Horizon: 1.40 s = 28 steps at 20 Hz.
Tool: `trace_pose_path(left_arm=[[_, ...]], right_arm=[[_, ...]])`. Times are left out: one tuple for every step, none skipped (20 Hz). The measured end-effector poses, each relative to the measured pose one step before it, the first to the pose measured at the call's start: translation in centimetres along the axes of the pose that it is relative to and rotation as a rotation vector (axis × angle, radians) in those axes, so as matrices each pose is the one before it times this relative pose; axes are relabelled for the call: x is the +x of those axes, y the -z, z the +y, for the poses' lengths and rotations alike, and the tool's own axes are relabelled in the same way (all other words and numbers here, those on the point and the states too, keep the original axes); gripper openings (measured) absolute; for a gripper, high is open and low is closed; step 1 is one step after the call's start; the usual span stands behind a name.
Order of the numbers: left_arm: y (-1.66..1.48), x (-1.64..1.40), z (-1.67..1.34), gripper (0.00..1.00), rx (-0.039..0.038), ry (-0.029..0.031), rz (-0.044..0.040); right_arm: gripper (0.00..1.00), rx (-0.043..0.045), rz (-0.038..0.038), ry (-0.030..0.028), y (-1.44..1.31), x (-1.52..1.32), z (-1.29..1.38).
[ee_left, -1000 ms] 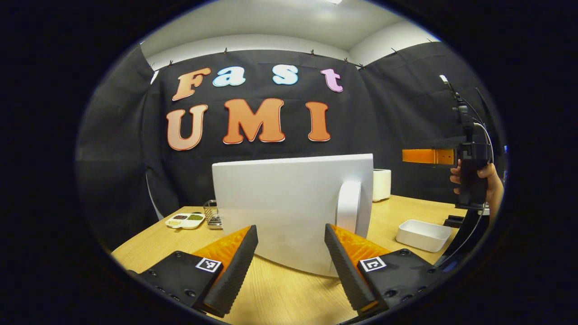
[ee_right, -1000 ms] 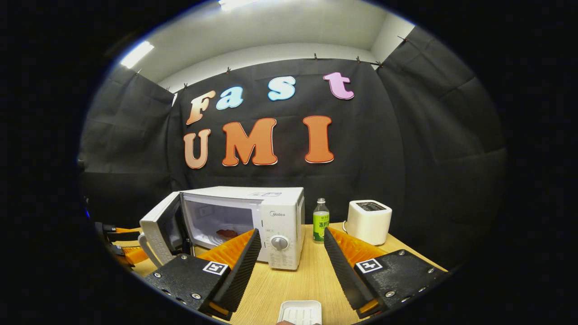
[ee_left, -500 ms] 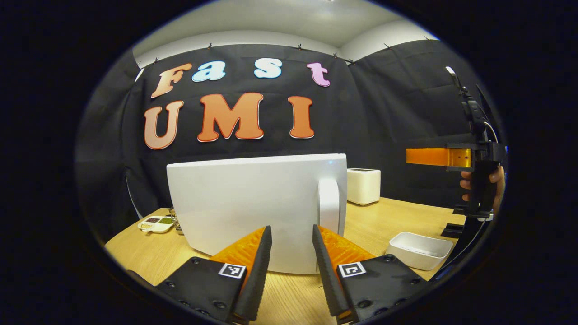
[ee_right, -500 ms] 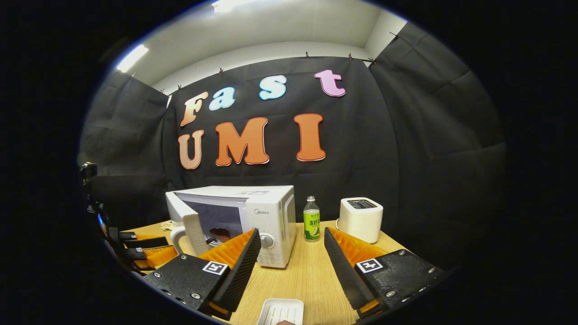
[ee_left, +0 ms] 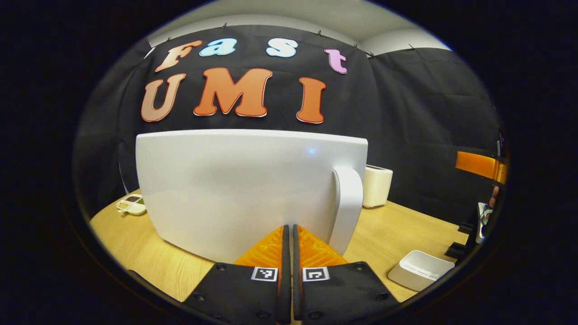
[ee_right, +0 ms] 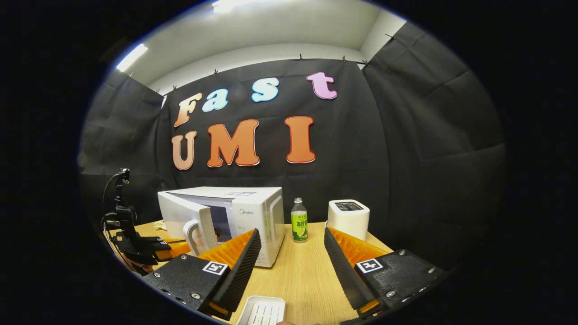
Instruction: Open the microwave oven with the left hand, put the food in, and close the microwave oven.
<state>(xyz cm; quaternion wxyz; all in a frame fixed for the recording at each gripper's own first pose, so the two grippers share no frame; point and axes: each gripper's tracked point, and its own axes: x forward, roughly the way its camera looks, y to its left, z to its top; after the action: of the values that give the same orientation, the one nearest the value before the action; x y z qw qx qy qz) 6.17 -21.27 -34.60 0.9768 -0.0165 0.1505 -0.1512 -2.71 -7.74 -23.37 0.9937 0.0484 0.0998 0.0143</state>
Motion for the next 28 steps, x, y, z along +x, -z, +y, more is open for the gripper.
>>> trace_pose_path(left_arm=[[0.342, 0.655, 0.216, 0.06, 0.00383, -0.00780, 0.01148], [0.166, 0.688, -0.041, 0.06, 0.00138, -0.00162, 0.00794], [0.132, 0.566, -0.044, 0.06, 0.00918, -0.00771, 0.00596], [0.006, 0.723, -0.007, 0.06, 0.01338, -0.01056, -0.00073], [-0.074, 0.497, -0.013, 0.06, 0.01327, -0.01182, -0.00109], [-0.173, 0.463, 0.011, 0.05, 0.00883, -0.00781, 0.00179], [0.015, 0.514, -0.095, 0.05, 0.00633, -0.00888, -0.00346], [-0.170, 0.509, 0.161, 0.06, 0.00918, -0.01357, -0.00075], [0.020, 0.576, 0.126, 0.06, 0.00894, -0.01540, -0.00459], [-0.038, 0.544, 0.036, 0.06, 0.00839, -0.01307, -0.00107], [-0.042, 0.540, 0.081, 0.05, 0.01086, -0.01188, -0.00035], [-0.125, 0.413, 0.144, 0.05, 0.00879, -0.01141, -0.00116], [-0.041, 0.485, 0.159, 0.05, 0.00854, -0.01049, -0.00242], [-0.031, 0.183, 0.135, 0.05, 0.00192, -0.01086, 0.00717], [-0.017, -0.048, -0.157, 0.05, -0.00275, -0.00301, -0.00741], [-0.146, 0.158, 0.085, 0.05, 0.00021, -0.01014, -0.00611], [0.029, -0.164, 0.172, 0.05, 0.00810, -0.01093, 0.00149], [-0.145, 0.149, -0.054, 0.00, 0.00796, -0.00697, -0.00366], [-0.059, 0.289, -0.129, 0.06, 0.00335, -0.00069, -0.00543], [0.213, 0.503, 0.237, 0.06, 0.01032, -0.01231, 0.01950], [-0.059, -0.296, 0.142, 0.07, -0.00950, -0.00525, -0.00129], [-0.080, 0.073, -0.256, 0.08, -0.00228, 0.00129, -0.00898], [0.324, -0.044, -0.017, 0.07, 0.00633, -0.00101, 0.01873], [-0.217, 0.049, -0.054, 0.08, 0.00820, 0.00344, -0.01040], [-0.716, -0.384, 0.488, 0.08, 0.00678, -0.01102, -0.01420], [-0.951, -0.593, 0.623, 0.08, -0.00035, -0.00638, -0.01916], [-1.301, -0.648, 0.252, 0.08, -0.00559, 0.00648, -0.02476], [-1.137, -0.699, 0.388, 0.08, -0.00260, -0.00013, -0.01865]], right_arm=[[0.88, 0.00264, 0.00112, 0.00354, -0.045, 0.033, -0.212], [0.88, 0.00120, -0.00164, 0.00015, 0.023, -0.066, -0.149], [0.88, 0.00002, -0.00071, 0.00327, -0.049, -0.025, -0.160], [0.88, 0.00040, -0.00027, 0.00133, 0.058, 0.059, -0.153], [0.88, -0.00120, -0.00046, 0.00019, 0.052, 0.061, -0.031], [0.88, -0.00195, 0.00042, 0.00166, 0.032, 0.042, -0.090], [0.88, -0.00240, 0.00036, -0.00120, 0.044, 0.041, 0.059], [0.88, -0.00271, 0.00171, -0.00057, 0.034, 0.201, -0.061], [0.88, -0.00260, 0.00505, 0.00135, 0.063, 0.148, -0.138], [0.88, -0.00112, 0.00136, 0.00529, 0.006, 0.139, -0.180], [0.88, 0.00016, -0.00317, 0.00237, -0.162, 0.054, -0.201], [0.88, -0.00036, -0.00340, 0.00142, -0.132, -0.029, -0.121], [0.88, -0.00186, -0.00139, 0.00192, -0.045, 0.151, -0.077], [0.88, -0.00195, -0.00210, 0.00176, -0.051, 0.022, -0.064], [0.88, -0.00017, -0.00005, 0.00305, -0.029, 0.109, -0.170], [0.88, 0.00244, 0.00078, -0.00118, 0.073, 0.080, 0.055], [0.88, 0.00368, 0.00367, -0.00104, 0.073, 0.090, 0.001], [0.88, 0.00291, 0.00411, -0.00344, 0.088, 0.128, 0.155], [0.88, 0.00081, 0.00423, 0.00064, 0.095, 0.138, 0.112], [0.88, -0.00107, 0.00276, 0.00015, 0.049, 0.019, 0.029], [0.88, -0.00395, 0.00074, -0.00466, -0.005, -0.011, 0.279], [0.88, -0.00488, -0.00119, -0.00233, 0.005, -0.084, 0.287], [0.88, -0.00535, 0.00090, -0.00229, -0.106, -0.084, 0.228], [0.88, -0.00507, 0.00067, -0.00213, -0.051, -0.114, 0.215], [0.88, -0.00681, -0.00206, -0.00478, -0.235, -0.096, 0.324], [0.88, -0.00643, -0.00551, -0.00438, -0.444, -0.180, 0.262], [0.88, -0.00539, -0.00627, -0.00172, -0.542, -0.074, 0.280], [0.88, -0.00457, -0.00621, -0.00088, -0.478, -0.038, 0.315]])
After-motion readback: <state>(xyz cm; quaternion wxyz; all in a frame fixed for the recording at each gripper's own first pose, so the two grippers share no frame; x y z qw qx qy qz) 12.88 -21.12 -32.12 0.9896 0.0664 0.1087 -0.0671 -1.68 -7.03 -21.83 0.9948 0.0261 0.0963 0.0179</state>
